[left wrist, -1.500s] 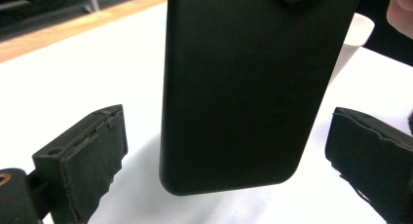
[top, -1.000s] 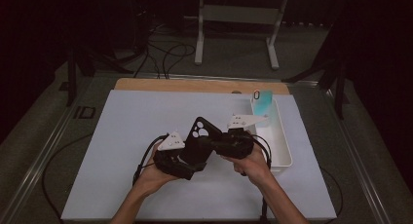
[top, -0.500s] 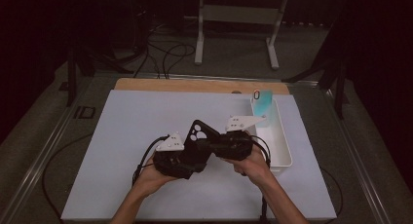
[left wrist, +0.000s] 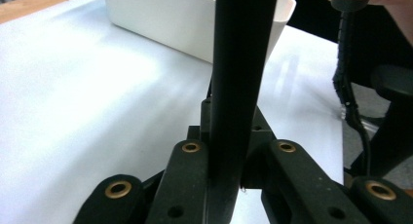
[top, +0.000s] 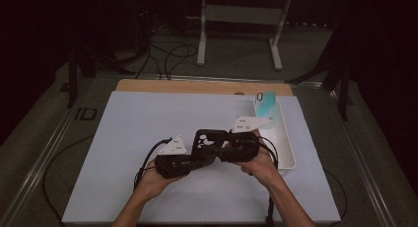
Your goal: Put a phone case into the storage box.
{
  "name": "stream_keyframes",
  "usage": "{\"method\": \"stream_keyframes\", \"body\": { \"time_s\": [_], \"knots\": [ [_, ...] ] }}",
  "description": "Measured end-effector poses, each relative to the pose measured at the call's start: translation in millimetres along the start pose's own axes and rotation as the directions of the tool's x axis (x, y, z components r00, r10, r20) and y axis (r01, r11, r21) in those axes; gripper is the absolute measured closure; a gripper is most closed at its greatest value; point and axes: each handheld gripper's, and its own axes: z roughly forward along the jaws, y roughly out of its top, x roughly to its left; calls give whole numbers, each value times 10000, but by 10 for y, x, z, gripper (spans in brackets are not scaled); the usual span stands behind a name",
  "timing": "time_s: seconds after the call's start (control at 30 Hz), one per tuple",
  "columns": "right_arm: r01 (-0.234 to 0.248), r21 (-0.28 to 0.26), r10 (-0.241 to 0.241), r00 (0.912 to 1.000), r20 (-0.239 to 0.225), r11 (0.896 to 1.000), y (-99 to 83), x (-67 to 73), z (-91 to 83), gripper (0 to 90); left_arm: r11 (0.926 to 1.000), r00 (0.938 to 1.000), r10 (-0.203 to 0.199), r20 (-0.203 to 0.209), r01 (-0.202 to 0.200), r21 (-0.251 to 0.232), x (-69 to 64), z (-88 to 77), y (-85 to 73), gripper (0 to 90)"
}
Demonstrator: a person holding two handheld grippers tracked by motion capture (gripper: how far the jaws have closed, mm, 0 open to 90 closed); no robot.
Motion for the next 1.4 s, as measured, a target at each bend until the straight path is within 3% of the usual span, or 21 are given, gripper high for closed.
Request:
{"method": "stream_keyframes", "body": {
  "time_s": [0.27, 0.3, 0.33, 0.53, 0.87, 1.17, 1.4],
  "knots": [
    [-323, -162, 325, 9994, 125, 9993, 2, -6, 27, 419, 9998, 9997, -28, -230, 24, -209, -5, -34, 2, 851],
    [-357, -155, 360, 9992, 196, 9992, 1, -4, 28, 324, 9997, 9997, -37, -223, 32, -238, -11, -36, 1, 855],
    [-305, -25, 306, 9986, 431, 9995, 0, -4, 31, 326, 9997, 9997, -38, -249, 32, -255, -7, -44, 3, 856],
    [-540, 11, 538, 9966, 616, 9985, -39, -38, -1, 292, 9984, 9962, -309, -808, 269, -505, 42, -121, 6, 856],
    [-820, -118, 827, 9922, 935, 9966, -53, -57, -15, 228, 9939, 9824, -920, -1628, 805, -759, 105, -190, -16, 855],
    [-917, 48, 904, 9883, 1225, 9958, -34, -42, 26, 135, 9923, 9682, -1121, -2239, 969, -776, 133, -199, -43, 854],
    [-1159, -232, 1181, 9819, 1481, 9930, 46, -32, 41, 79, 9922, 9579, -1171, -2620, 1015, -723, 124, -188, -52, 854]
  ]
}}
